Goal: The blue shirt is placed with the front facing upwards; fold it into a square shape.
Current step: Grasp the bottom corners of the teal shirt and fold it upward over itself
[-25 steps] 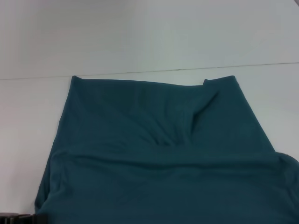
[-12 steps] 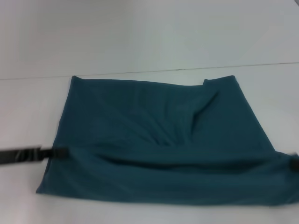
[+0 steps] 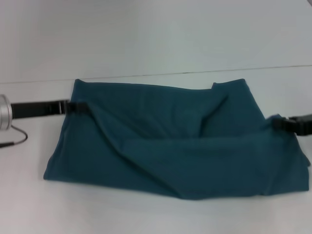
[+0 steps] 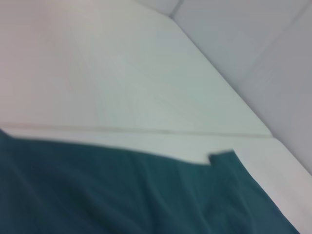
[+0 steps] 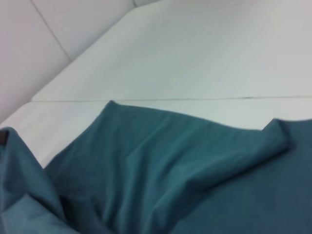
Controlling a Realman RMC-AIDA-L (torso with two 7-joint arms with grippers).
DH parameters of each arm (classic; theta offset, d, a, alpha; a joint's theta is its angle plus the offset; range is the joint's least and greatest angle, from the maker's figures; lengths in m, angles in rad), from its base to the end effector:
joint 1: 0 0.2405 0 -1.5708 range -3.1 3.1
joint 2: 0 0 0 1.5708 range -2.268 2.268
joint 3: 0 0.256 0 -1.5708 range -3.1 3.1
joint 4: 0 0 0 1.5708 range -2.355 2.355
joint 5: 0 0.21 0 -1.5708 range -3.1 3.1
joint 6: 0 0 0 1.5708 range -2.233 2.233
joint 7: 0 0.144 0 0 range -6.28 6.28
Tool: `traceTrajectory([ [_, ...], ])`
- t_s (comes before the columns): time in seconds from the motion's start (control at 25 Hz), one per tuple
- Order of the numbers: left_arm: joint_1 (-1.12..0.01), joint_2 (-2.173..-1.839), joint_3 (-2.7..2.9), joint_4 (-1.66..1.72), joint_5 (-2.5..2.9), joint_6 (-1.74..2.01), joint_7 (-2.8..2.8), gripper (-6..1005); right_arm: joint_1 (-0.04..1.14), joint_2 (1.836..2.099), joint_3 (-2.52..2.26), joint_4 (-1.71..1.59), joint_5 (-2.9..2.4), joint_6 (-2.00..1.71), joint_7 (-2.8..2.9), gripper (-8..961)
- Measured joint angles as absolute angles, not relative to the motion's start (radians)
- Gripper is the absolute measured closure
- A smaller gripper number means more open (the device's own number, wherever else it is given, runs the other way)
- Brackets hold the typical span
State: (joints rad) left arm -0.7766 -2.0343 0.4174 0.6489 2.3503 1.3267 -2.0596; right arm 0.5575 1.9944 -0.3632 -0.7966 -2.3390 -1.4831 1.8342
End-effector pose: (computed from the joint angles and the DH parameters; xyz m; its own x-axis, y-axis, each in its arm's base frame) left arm -0.2497 0.4123 0.0332 0.4507 0.7260 0.5194 0.8802 -0.4583 -0.1233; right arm 0.3221 0.3519 0.0848 0.5631 -0.6554 -0.5034 -0.8233 -0.4973 -0.2736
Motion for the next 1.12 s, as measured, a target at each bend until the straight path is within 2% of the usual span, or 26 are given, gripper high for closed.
traceTrajectory([
  [0.4,-0.842,-2.044,0.420,0.612,2.332,1.125,-2.065,974,0.674,1.983,-0.440,-0.696,-2.339,-1.266,1.875,914],
  [0.64,-0.870,-2.046,0.423,0.587,2.332,1.014,-2.055,974,0.729,1.988,-0.452,-0.617,-2.333,-1.093,1.865,915],
  [1.12,-0.937,-2.068,0.543,0.576,2.322,0.765,-2.053,973,0.777,1.990,-0.465,-0.547,-2.272,-0.855,1.863,901],
])
